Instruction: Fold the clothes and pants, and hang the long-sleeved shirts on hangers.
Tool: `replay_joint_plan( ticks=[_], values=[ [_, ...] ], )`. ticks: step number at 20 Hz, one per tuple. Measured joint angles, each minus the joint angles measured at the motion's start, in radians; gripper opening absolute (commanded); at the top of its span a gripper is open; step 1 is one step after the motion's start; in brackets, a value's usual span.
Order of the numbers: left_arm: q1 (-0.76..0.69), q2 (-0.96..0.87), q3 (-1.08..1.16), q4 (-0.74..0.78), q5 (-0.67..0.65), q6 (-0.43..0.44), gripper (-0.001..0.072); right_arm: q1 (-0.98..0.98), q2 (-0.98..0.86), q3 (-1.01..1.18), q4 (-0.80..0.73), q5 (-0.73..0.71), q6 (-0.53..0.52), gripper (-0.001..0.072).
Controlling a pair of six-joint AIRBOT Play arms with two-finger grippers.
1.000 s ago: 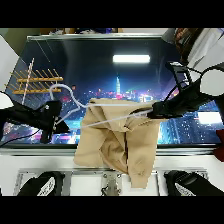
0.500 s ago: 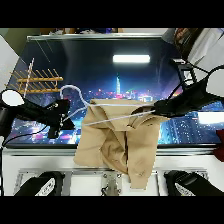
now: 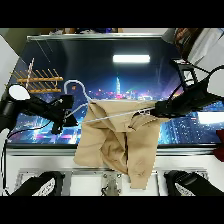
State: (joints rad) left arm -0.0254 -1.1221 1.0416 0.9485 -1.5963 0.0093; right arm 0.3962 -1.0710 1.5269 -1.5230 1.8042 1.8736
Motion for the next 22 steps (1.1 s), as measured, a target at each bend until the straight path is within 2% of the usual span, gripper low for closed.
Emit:
replay_joint_plan(
  ticks=[10,17,22],
  values=[
    [-0.068,-0.068,0.002,0.001,0.048,0.003,0.0021,0.000,0.000,0.077,-0.020,0.003,-0.003,0.0031],
    [-0.069,-0.070,0.002,0.003,0.058,0.003,0.0021,0.000,0.000,0.084,0.069,-0.008,-0.003,0.0030],
    [-0.069,-0.070,0.002,0.003,0.061,0.000,0.0021,0.014,-0.001,0.084,0.136,-0.089,-0.003,0.0031]
  ],
)
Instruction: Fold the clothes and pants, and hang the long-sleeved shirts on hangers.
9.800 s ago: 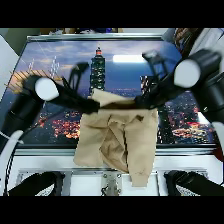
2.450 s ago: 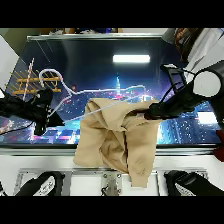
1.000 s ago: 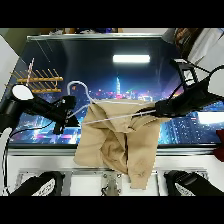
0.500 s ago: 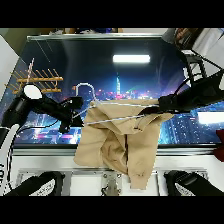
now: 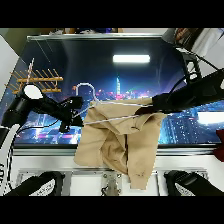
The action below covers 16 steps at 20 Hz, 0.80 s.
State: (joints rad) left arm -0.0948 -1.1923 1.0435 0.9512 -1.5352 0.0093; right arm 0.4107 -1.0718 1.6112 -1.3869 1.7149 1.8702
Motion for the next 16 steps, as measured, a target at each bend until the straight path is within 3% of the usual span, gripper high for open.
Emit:
replay_joint_plan(
  ticks=[16],
  values=[
    [0.000,0.000,0.000,-0.002,-0.008,0.000,0.0022,0.204,-0.095,0.000,0.109,-0.343,-0.022,0.0030]
  ],
)
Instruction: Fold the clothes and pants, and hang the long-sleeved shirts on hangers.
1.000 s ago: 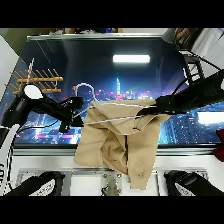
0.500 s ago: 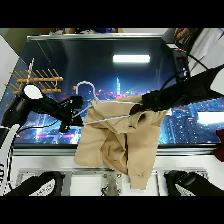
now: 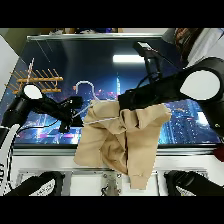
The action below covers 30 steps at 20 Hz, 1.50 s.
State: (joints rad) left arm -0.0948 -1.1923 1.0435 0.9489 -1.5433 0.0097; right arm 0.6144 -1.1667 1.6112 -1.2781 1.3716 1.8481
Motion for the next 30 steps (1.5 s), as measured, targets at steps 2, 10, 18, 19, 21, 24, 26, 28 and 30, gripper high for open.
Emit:
replay_joint_plan(
  ticks=[2,10,18,19,21,24,26,28,30],
  values=[
    [0.000,0.000,0.000,-0.001,0.000,0.000,0.0022,0.015,-0.010,0.000,0.018,-0.057,0.000,0.0030],
    [0.000,0.000,0.000,0.000,-0.001,0.002,0.0022,0.080,-0.064,0.000,0.085,-0.218,-0.029,0.0030],
    [0.000,-0.002,-0.001,0.008,-0.001,-0.001,0.0022,0.100,-0.096,0.001,0.106,-0.262,-0.045,0.0244],
    [-0.001,-0.001,0.000,-0.003,-0.001,0.003,0.0022,0.101,-0.098,0.001,0.117,-0.272,-0.045,0.0459],
    [-0.002,-0.001,0.000,-0.008,-0.003,0.003,0.0022,0.103,-0.097,0.001,0.126,-0.272,-0.048,0.0543],
    [-0.002,-0.001,0.000,-0.004,-0.002,0.003,0.0022,0.101,-0.087,0.001,0.118,-0.255,-0.073,0.0543],
    [-0.002,-0.001,0.000,-0.004,-0.004,0.003,0.0022,0.098,-0.073,0.001,0.116,-0.227,-0.095,0.0543],
    [-0.002,-0.001,0.000,-0.004,-0.003,0.003,0.0022,0.089,-0.056,0.001,0.112,-0.189,-0.109,0.0543],
    [-0.002,-0.001,0.000,-0.003,-0.003,0.003,0.0022,0.076,-0.034,0.001,0.112,-0.146,-0.115,0.0543]
  ],
)
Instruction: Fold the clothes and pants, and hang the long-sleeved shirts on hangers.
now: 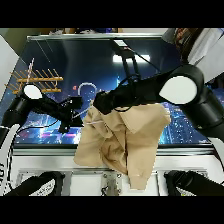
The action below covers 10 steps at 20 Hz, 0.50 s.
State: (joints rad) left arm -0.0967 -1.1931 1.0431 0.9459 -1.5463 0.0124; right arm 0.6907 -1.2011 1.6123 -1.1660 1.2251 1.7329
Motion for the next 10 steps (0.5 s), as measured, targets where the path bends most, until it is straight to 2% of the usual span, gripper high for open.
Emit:
replay_joint_plan(
  ticks=[7,10],
  values=[
    [0.000,0.000,0.000,0.003,0.002,-0.001,0.0022,-0.053,0.088,0.000,0.011,0.068,-0.038,0.0544],
    [0.000,0.000,0.000,0.003,0.002,-0.003,0.0022,-0.111,0.124,0.000,0.081,0.110,-0.143,0.0544]
  ],
)
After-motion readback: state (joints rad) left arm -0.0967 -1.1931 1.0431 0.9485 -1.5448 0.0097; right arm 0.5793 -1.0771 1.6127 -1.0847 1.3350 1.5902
